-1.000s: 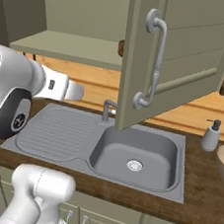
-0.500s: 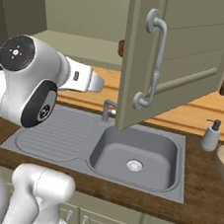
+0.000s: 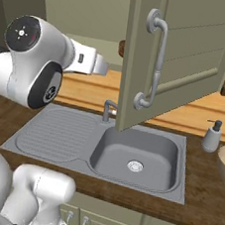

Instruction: Open the cabinet, pick up the bread from the cabinet and place it in the basket. Then move the basket to the dining counter.

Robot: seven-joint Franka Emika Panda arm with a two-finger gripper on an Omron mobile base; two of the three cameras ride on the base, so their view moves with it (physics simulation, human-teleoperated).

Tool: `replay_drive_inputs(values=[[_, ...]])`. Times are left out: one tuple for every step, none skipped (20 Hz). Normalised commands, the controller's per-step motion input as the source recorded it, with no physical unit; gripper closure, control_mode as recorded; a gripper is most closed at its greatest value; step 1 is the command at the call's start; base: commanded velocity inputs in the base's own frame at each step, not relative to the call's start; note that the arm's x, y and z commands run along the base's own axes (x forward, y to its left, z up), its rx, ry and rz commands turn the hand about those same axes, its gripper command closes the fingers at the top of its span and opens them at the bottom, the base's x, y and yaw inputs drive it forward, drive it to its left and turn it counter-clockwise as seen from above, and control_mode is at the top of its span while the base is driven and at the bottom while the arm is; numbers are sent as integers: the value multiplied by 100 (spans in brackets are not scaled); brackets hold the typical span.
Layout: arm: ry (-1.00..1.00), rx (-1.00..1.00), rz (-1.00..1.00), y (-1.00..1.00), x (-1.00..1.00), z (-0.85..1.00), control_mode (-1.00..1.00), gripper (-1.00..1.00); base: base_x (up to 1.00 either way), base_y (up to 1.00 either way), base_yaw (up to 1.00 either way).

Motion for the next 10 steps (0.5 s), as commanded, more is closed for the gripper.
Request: replay_drive_inputs(values=[[-11, 3, 0, -5, 28, 19, -100, -100, 0, 0, 0], [-11, 4, 0, -5, 29, 15, -100, -100, 0, 0, 0], [-4, 4, 0, -1, 40, 4, -100, -100, 0, 0, 0], [-4, 3, 0, 0, 39, 4, -100, -100, 0, 0, 0], [0, 3, 0, 0, 52, 0, -100, -100, 0, 0, 0], [0, 3, 0, 0, 53, 0, -100, -100, 0, 0, 0], [0, 3, 0, 0, 54, 0, -100, -100, 0, 0, 0], [0, 0, 1, -9, 59, 0, -100, -100, 0, 0, 0], [0, 0, 2, -15, 60, 0, -100, -100, 0, 0, 0], [1, 0, 2, -22, 60, 0, -100, -100, 0, 0, 0]])
